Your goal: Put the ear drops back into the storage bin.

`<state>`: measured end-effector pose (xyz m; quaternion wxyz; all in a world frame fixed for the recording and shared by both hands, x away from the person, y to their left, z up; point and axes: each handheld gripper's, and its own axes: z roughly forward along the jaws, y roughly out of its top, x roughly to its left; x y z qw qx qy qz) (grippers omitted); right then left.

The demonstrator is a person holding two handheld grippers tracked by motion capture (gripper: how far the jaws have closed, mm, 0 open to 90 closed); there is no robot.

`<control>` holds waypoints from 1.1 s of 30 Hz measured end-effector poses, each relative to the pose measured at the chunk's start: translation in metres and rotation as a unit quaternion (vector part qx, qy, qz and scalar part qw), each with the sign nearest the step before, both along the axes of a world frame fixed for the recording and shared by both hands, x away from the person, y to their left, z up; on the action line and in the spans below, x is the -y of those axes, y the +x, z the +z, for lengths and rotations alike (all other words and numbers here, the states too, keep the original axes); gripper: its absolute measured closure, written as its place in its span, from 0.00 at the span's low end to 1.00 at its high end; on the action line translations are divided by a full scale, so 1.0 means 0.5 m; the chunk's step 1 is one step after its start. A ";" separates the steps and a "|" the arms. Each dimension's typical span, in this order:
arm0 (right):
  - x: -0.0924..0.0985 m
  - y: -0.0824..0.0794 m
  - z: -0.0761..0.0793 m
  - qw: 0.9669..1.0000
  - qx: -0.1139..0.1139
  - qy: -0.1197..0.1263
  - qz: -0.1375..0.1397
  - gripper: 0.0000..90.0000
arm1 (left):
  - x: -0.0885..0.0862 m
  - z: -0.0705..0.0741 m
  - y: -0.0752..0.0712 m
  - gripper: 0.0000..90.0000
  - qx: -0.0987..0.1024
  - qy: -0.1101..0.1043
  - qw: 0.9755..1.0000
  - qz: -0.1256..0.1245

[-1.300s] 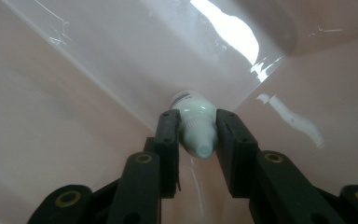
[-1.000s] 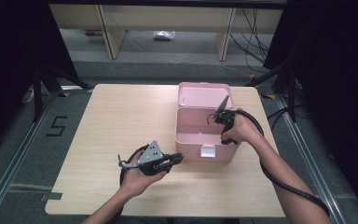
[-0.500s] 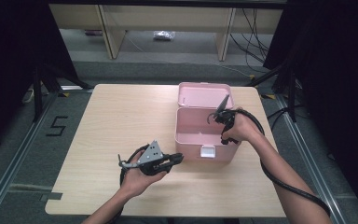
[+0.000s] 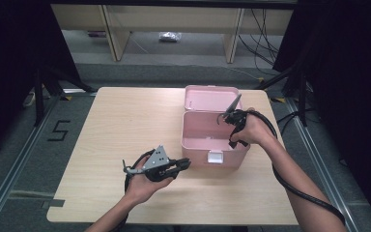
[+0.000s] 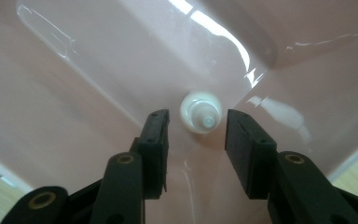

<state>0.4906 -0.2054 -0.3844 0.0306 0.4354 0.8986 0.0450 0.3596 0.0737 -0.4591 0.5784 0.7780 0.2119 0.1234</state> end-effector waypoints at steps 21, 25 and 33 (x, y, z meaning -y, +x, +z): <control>0.055 0.027 0.099 0.989 0.085 0.101 -0.071 0.68 | 0.013 0.034 -0.001 1.00 -0.008 -0.016 1.000 -0.013; 0.068 0.030 0.104 0.982 0.121 0.106 -0.100 0.68 | 0.019 0.035 0.002 1.00 -0.002 -0.018 1.000 -0.014; 0.086 0.029 0.104 0.977 0.127 0.117 -0.124 0.68 | 0.029 0.042 0.001 1.00 0.008 -0.019 1.000 -0.019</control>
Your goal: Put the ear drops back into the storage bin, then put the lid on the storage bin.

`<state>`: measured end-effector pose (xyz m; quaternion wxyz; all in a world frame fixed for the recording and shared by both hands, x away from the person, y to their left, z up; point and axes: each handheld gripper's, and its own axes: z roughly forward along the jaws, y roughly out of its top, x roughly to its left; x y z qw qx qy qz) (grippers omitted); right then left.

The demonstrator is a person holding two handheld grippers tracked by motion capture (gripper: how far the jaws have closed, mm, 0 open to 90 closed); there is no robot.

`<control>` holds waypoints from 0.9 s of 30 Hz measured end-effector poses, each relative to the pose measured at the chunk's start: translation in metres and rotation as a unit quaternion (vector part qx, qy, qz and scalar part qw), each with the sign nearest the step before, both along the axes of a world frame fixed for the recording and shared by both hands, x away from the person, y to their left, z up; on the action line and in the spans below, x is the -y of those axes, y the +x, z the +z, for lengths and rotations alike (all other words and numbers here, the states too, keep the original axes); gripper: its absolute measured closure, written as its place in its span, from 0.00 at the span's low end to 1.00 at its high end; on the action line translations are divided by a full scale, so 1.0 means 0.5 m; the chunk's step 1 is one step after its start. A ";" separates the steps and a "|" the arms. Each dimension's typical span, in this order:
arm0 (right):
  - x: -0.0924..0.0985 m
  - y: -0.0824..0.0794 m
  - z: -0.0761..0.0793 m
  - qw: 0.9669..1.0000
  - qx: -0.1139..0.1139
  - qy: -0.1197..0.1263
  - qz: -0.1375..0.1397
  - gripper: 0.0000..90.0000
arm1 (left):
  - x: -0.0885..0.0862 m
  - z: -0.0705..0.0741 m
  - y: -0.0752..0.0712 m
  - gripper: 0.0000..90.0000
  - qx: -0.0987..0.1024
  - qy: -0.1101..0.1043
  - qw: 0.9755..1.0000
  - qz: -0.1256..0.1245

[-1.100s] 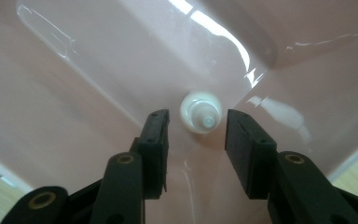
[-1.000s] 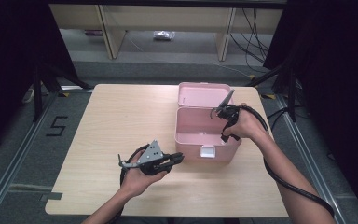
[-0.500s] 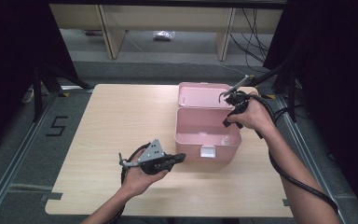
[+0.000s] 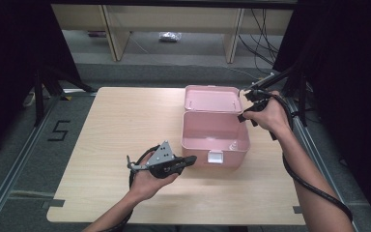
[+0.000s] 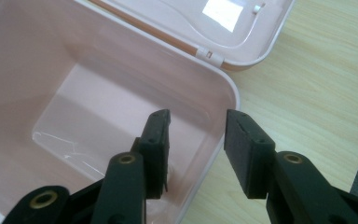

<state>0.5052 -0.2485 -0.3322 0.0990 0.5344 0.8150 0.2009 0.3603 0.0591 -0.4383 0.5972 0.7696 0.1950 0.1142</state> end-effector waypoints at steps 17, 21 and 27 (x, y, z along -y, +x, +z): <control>0.025 0.027 0.012 0.998 0.038 0.024 -0.036 0.71 | 0.021 0.007 0.010 1.00 0.004 -0.001 1.000 -0.009; 0.034 0.026 0.010 0.998 0.041 0.023 -0.046 0.73 | 0.032 0.003 0.011 1.00 0.004 -0.001 1.000 -0.014; 0.045 0.032 0.007 0.997 0.053 0.025 -0.055 0.76 | 0.049 -0.003 0.010 1.00 0.004 0.010 1.000 -0.022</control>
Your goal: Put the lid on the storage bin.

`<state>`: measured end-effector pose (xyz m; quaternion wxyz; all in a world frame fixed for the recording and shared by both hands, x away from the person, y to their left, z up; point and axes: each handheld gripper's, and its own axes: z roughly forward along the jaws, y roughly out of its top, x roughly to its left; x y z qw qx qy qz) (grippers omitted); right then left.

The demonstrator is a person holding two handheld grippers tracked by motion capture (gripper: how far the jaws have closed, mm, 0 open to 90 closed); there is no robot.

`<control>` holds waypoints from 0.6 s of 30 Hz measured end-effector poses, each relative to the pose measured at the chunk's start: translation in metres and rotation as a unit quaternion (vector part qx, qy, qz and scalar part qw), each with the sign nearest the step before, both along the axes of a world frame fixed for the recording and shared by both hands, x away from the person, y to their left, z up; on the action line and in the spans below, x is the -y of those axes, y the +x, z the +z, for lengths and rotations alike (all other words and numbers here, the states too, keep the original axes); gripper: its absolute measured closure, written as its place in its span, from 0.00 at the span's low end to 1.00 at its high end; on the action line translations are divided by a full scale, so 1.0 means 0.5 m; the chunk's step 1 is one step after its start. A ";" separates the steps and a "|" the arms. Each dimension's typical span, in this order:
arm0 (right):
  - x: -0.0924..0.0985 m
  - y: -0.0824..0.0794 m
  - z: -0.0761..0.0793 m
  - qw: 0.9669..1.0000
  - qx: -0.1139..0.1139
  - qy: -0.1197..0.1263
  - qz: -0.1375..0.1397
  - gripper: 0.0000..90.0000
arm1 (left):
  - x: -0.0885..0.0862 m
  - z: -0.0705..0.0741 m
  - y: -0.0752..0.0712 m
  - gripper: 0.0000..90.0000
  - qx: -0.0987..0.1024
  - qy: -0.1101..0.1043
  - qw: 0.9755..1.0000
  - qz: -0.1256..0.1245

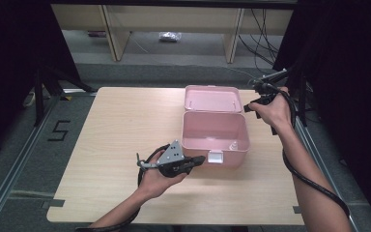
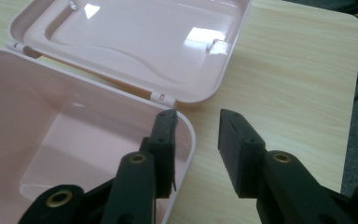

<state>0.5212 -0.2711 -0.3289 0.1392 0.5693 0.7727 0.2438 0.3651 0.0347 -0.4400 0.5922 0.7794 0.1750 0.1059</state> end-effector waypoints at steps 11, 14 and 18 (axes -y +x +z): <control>-0.005 0.041 -0.003 1.000 -0.008 0.007 -0.016 0.80 | 0.022 0.005 0.016 1.00 0.006 0.004 1.000 0.001; -0.005 0.054 -0.005 1.000 -0.004 0.010 -0.022 0.82 | 0.031 0.002 0.017 1.00 0.002 -0.006 1.000 0.001; -0.001 0.076 -0.014 1.000 0.002 0.005 -0.028 0.86 | 0.047 -0.005 0.022 1.00 -0.001 0.002 1.000 -0.003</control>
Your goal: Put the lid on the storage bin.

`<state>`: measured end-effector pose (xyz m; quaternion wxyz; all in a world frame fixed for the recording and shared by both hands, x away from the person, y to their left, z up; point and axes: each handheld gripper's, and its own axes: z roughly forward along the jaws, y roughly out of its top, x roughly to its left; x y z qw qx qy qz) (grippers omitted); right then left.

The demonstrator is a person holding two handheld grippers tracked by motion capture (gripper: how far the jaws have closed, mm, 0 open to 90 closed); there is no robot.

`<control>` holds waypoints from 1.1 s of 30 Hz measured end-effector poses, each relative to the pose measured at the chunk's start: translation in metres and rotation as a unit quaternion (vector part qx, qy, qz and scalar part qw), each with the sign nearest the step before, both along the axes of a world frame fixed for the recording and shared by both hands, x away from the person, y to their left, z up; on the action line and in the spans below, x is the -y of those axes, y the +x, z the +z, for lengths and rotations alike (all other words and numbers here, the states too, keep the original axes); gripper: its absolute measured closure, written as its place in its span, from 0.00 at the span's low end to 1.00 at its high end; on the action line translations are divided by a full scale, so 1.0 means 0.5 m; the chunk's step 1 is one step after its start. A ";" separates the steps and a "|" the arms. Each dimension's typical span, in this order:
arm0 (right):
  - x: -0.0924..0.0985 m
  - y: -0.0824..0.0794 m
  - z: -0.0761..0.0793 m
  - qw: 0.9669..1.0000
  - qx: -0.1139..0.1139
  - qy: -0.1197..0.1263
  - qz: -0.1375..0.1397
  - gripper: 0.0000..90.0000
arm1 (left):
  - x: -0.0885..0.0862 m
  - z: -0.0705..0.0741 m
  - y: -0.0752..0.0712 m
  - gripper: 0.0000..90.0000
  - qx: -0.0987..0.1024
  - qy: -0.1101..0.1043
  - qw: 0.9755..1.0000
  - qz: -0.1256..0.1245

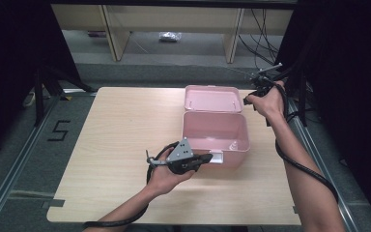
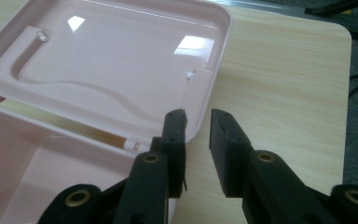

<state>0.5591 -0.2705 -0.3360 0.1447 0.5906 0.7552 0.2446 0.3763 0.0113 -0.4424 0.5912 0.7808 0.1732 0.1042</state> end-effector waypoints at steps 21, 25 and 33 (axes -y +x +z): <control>-0.019 0.097 -0.050 1.000 -0.018 -0.003 -0.025 0.86 | 0.031 -0.032 0.023 1.00 0.003 0.005 1.000 0.012; -0.020 0.105 -0.053 0.999 -0.021 -0.002 -0.031 0.86 | 0.034 -0.035 0.023 1.00 0.007 0.007 1.000 0.013; -0.022 0.126 -0.057 0.998 -0.025 -0.002 -0.057 0.87 | 0.043 -0.041 0.024 1.00 0.012 0.013 1.000 0.015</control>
